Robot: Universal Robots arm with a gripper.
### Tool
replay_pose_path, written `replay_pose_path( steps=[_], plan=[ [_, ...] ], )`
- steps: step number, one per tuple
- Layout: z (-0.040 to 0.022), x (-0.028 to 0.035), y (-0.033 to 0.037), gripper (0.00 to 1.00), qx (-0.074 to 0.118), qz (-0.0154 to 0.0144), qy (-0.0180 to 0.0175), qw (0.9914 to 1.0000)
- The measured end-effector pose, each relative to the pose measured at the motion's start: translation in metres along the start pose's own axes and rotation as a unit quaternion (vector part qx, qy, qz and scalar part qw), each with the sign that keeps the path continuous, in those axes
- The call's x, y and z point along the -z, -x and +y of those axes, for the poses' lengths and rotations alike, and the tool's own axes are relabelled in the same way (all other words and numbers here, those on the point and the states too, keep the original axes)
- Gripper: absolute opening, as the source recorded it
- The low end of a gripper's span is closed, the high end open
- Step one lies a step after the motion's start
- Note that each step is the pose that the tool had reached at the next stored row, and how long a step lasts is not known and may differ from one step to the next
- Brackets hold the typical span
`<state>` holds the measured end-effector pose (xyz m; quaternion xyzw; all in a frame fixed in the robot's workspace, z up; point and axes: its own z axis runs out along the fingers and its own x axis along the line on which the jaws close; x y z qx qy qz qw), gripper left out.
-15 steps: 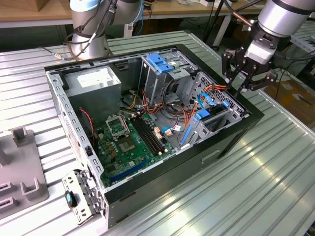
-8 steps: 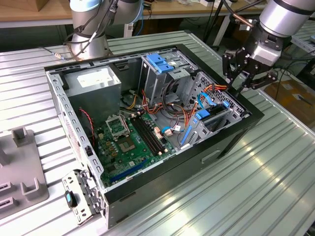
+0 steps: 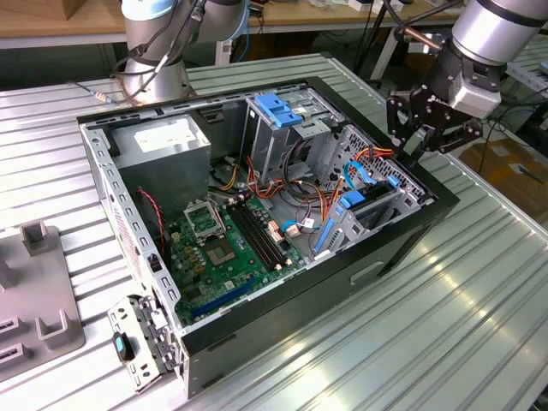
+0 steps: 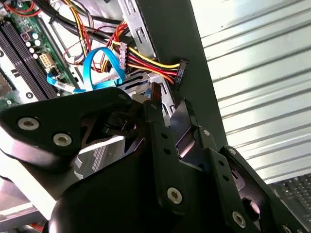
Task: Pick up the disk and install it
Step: 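Insert the second disk wire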
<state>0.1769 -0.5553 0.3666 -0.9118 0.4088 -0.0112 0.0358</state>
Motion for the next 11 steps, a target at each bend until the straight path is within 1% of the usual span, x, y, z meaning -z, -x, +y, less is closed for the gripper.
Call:
replay_pose_path(
  steps=[1, 4, 6, 9, 11],
  plan=[
    [-0.0002, 0.0, -0.0002, 0.36, 0.008, -0.0006, 0.0001, 0.99997],
    [-0.001, -0.0001, -0.0004, 0.36, 0.01, -0.0008, 0.0001, 0.99995],
    [-0.0038, -0.0003, -0.0013, 0.36, 0.012, -0.0009, 0.0002, 0.99993],
    [-0.0106, -0.0008, -0.0035, 0.36, 0.016, -0.0012, 0.0002, 0.99987],
    [-0.0136, -0.0009, -0.0039, 0.36, 0.018, -0.0013, 0.0002, 0.99983]
  ],
)
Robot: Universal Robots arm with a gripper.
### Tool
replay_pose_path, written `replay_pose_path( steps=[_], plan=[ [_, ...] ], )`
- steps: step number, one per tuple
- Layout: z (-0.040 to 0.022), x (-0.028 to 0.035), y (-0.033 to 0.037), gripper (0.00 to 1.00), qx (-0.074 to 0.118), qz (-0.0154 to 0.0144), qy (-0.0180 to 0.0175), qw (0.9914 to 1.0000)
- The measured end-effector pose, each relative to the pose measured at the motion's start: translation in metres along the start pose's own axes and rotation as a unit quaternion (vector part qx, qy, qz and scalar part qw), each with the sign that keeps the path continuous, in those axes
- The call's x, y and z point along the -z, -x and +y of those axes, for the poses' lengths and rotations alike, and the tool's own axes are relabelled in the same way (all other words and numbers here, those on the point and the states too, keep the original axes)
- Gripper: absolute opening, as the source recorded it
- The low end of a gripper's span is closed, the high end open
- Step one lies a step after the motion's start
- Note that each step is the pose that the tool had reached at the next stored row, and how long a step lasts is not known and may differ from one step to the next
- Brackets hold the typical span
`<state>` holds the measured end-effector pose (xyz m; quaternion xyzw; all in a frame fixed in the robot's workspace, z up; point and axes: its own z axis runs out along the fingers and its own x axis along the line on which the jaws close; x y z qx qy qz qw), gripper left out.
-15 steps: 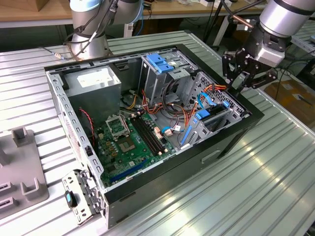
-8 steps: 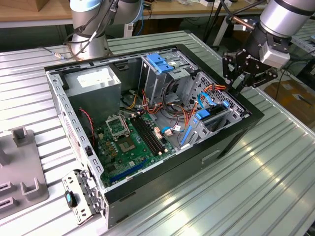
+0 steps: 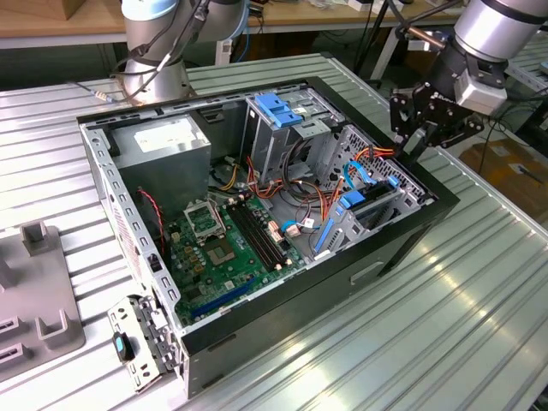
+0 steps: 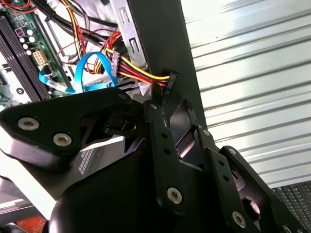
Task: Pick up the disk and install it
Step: 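Insert the second disk wire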
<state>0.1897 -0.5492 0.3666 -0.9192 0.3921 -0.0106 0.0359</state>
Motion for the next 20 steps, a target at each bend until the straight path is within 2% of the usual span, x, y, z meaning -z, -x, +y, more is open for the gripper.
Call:
replay_pose_path(
  steps=[3, 4, 12, 13, 20],
  plan=[
    [-0.0047, -0.0004, 0.0018, 0.36, 0.006, -0.0005, 0.0, 0.99998],
    [-0.0084, -0.0007, 0.0034, 0.36, 0.011, -0.0008, 0.0001, 0.99994],
    [-0.0087, -0.0007, 0.0037, 0.35, 0.011, -0.0008, 0.0001, 0.99994],
    [-0.0087, -0.0007, 0.0038, 0.27, 0.011, -0.0008, 0.0001, 0.99994],
    [-0.0099, -0.0007, 0.004, 0.27, 0.011, -0.0008, 0.0002, 0.99994]
  ],
)
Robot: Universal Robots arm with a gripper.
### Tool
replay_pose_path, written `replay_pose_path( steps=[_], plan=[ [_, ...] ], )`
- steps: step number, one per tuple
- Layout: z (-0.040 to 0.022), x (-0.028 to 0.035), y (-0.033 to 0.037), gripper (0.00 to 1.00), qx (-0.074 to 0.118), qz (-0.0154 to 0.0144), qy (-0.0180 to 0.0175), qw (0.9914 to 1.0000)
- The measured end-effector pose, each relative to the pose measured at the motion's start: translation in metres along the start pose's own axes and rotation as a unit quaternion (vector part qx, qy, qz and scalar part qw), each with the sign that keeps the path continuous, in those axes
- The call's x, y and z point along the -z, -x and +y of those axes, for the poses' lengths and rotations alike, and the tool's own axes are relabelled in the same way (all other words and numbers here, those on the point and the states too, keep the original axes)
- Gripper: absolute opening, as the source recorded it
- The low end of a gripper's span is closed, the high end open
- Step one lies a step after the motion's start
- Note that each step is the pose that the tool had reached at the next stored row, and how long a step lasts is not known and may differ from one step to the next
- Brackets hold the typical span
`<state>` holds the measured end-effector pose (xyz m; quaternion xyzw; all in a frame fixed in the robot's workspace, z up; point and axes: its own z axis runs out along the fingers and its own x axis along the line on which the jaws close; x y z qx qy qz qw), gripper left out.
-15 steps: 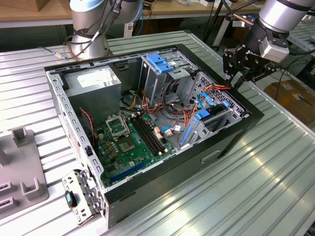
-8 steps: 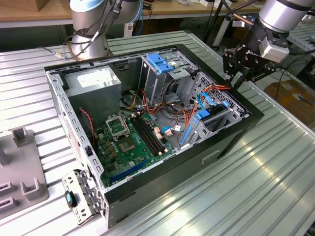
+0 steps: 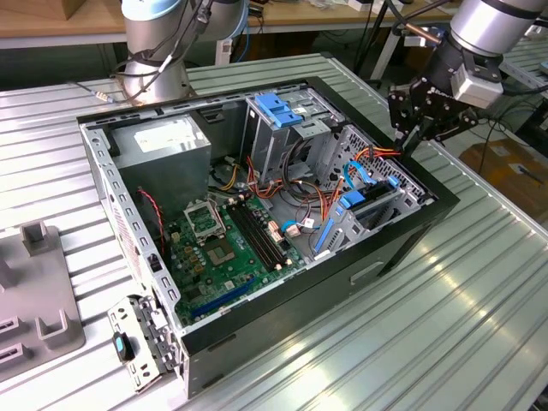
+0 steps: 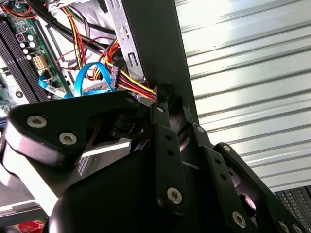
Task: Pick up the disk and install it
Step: 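Insert the second disk wire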
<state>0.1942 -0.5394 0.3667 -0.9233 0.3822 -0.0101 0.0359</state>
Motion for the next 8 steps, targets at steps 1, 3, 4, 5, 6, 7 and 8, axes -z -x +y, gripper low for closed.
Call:
replay_pose_path(
  steps=[1, 3, 4, 5, 6, 7, 8],
  plan=[
    [0.0, 0.0, 0.0, 0.27, 0.0, 0.0, 0.0, 1.0],
    [0.0, -0.0001, 0.0, 0.27, 0.0, 0.0, 0.0, 1.0],
    [-0.0001, -0.0001, 0.0, 0.27, 0.0, -0.0001, -0.0001, 1.0],
    [-0.0001, -0.0001, 0.0, 0.27, 0.0, -0.0001, -0.0001, 1.0],
    [-0.0001, -0.0001, 0.0, 0.27, 0.0, -0.0001, -0.0001, 1.0],
    [-0.0001, 0.0, 0.0, 0.25, 0.0, 0.0, 0.0, 1.0],
    [-0.0001, -0.0001, 0.0001, 0.16, 0.0, 0.0, 0.0, 1.0]
  ],
)
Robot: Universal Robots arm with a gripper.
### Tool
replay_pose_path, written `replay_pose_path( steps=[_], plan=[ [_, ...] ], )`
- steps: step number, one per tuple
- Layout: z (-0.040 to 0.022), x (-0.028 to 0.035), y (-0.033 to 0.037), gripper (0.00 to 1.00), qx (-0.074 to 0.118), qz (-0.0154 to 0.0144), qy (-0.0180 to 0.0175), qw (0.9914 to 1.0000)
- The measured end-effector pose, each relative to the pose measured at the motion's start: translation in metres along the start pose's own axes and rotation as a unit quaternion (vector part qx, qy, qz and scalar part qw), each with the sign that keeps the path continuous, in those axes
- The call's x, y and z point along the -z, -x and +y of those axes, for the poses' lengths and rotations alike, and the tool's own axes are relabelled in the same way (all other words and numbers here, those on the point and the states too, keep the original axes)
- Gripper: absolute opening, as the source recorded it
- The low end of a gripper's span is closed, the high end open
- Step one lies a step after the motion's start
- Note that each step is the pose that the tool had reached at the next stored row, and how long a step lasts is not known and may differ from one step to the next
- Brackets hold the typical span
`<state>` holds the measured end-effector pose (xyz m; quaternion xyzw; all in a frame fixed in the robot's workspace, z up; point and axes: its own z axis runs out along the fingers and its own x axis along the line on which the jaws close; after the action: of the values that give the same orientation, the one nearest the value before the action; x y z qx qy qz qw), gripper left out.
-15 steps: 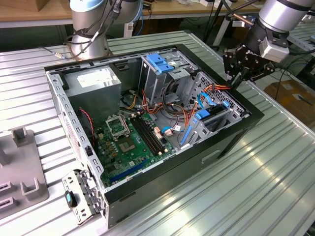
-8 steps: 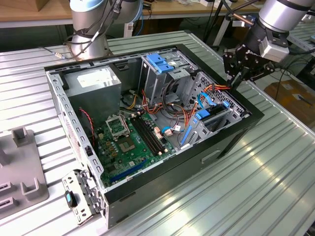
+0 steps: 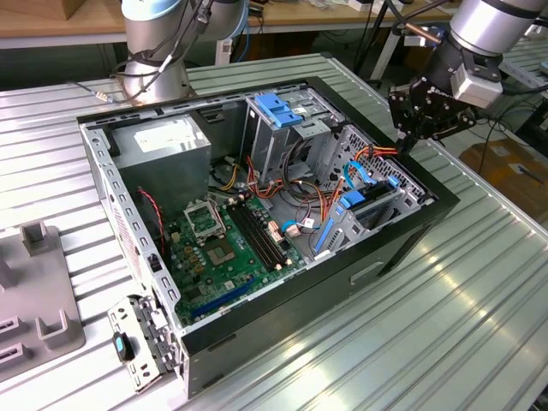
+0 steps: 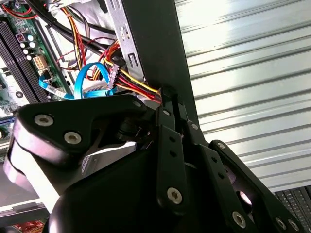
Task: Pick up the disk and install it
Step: 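Insert the second disk wire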
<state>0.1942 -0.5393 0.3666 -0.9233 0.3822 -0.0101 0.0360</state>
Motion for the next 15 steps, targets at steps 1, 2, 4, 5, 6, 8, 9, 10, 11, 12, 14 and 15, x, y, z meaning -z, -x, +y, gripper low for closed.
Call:
replay_pose_path(
  steps=[1, 2, 4, 5, 6, 8, 9, 10, 11, 12, 14, 15],
  plan=[
    [0.0, 0.0, 0.0, 0.16, 0.0, 0.0, 0.0, 1.0],
    [-0.0001, 0.0, 0.0, 0.16, 0.0, 0.0, 0.0, 1.0],
    [-0.0001, 0.0, 0.0, 0.16, 0.0, 0.0, 0.0, 1.0],
    [-0.0001, 0.0, 0.0001, 0.16, 0.0, -0.0002, -0.0002, 1.0],
    [-0.0001, 0.0006, 0.0001, 0.16, 0.0, -0.0007, -0.0007, 1.0],
    [-0.0003, 0.0021, 0.0001, 0.16, -0.001, -0.0008, -0.0009, 1.0],
    [-0.0004, 0.0035, 0.0001, 0.16, -0.001, -0.0009, -0.0009, 1.0],
    [-0.0004, 0.0043, 0.0001, 0.16, -0.001, -0.001, -0.0011, 1.0],
    [-0.0004, 0.0043, 0.0001, 0.16, -0.006, -0.0006, -0.0011, 0.99998],
    [-0.0004, 0.0044, 0.0001, 0.16, -0.017, 0.0003, -0.0011, 0.99985],
    [-0.0004, 0.0044, 0.0001, 0.16, -0.034, 0.0016, -0.0013, 0.99942],
    [-0.0004, 0.0044, 0.0001, 0.16, -0.041, 0.0022, -0.0014, 0.99914]
  ],
)
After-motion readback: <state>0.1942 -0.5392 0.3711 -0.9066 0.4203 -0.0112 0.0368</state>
